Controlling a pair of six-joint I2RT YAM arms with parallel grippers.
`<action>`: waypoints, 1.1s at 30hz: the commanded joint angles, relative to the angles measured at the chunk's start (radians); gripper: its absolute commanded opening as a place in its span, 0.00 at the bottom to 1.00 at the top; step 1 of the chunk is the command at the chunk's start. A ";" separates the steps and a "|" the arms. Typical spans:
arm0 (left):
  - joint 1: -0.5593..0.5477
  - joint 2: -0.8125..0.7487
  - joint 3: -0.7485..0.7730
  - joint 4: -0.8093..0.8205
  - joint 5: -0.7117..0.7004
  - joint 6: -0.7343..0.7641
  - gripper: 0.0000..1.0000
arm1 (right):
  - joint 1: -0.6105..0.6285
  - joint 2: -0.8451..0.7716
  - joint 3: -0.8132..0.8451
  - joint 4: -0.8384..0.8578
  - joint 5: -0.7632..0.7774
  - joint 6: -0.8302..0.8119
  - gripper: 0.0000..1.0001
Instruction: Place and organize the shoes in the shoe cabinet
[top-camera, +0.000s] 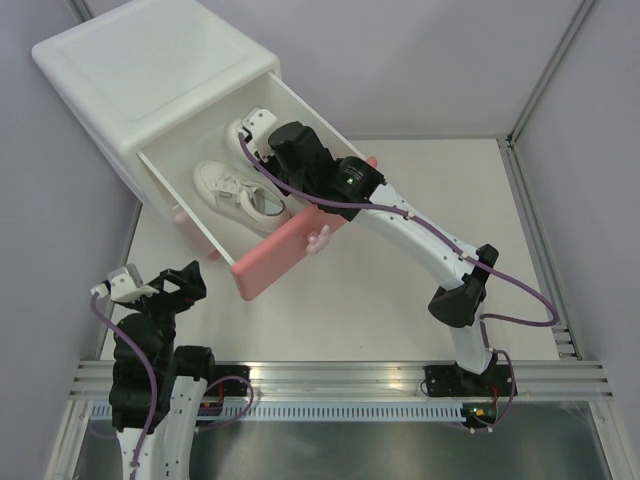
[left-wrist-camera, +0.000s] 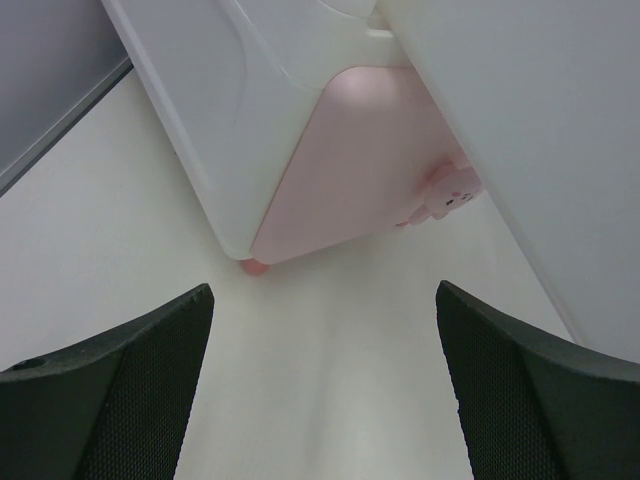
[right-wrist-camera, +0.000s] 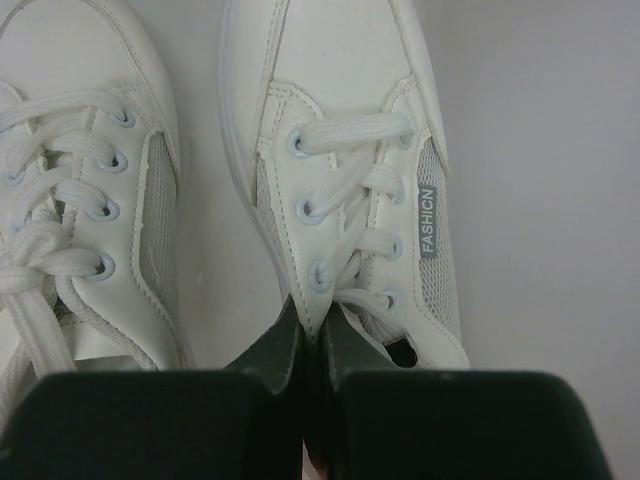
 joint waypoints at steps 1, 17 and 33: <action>0.005 -0.047 0.000 0.031 0.020 0.034 0.94 | -0.005 -0.047 0.003 0.077 0.017 0.008 0.03; 0.006 -0.047 0.000 0.033 0.020 0.036 0.94 | 0.009 -0.046 0.009 0.077 -0.006 0.028 0.04; 0.006 -0.048 -0.002 0.033 0.020 0.038 0.94 | 0.020 -0.050 0.006 0.029 -0.016 -0.020 0.04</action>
